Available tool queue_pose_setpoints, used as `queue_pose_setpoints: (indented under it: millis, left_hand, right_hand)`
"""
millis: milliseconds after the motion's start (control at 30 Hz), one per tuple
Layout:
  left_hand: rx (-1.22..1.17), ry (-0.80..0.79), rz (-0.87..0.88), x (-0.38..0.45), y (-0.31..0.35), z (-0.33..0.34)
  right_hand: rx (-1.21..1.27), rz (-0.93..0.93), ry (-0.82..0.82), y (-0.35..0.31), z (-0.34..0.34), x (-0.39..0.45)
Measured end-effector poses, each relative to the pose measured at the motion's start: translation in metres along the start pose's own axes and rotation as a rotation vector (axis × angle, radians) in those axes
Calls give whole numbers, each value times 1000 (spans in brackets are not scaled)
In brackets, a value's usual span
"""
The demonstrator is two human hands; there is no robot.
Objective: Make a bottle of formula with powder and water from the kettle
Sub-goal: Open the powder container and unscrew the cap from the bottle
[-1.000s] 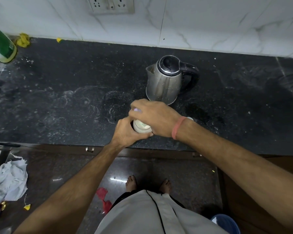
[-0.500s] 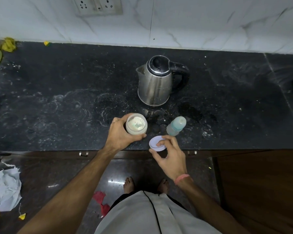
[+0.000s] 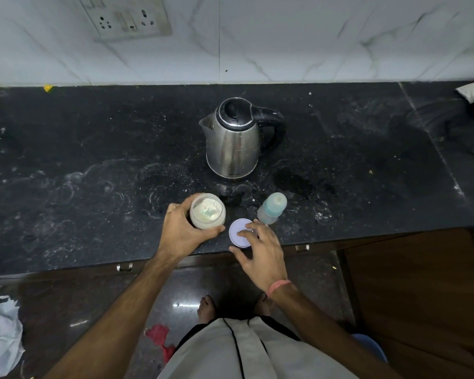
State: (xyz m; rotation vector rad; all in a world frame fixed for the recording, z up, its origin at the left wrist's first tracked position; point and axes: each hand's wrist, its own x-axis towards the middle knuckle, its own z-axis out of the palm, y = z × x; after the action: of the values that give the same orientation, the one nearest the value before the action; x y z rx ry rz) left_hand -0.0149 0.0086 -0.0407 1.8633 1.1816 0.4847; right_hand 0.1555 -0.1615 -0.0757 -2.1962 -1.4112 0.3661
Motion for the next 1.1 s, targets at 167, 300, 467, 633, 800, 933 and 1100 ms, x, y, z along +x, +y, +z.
queue_pose_setpoints:
  millis: [167,300,467,633,800,933,1100]
  left_hand:
    - [-26,-9,-55,-5,7,-2]
    - [-27,52,31,-18,36,-10]
    - [5,292,306,-45,91,9]
    - [-90,6,297,-44,116,63]
    - [-69,-76,47,-15,117,102]
    - [-57,-59,7,1,112,117]
    - [-53,-63,37,7,105,120]
  right_hand:
    - [65,-1,117,-12,-27,-7]
    - [200,126,305,-19,-59,-5]
    - [299,208,429,-23,-97,11]
    - [159,150,184,-11,-116,38]
    - [13,71,20,4,-120,58]
    - [13,51,3,12,-122,65]
    - [-17,7,-19,16,-125,67]
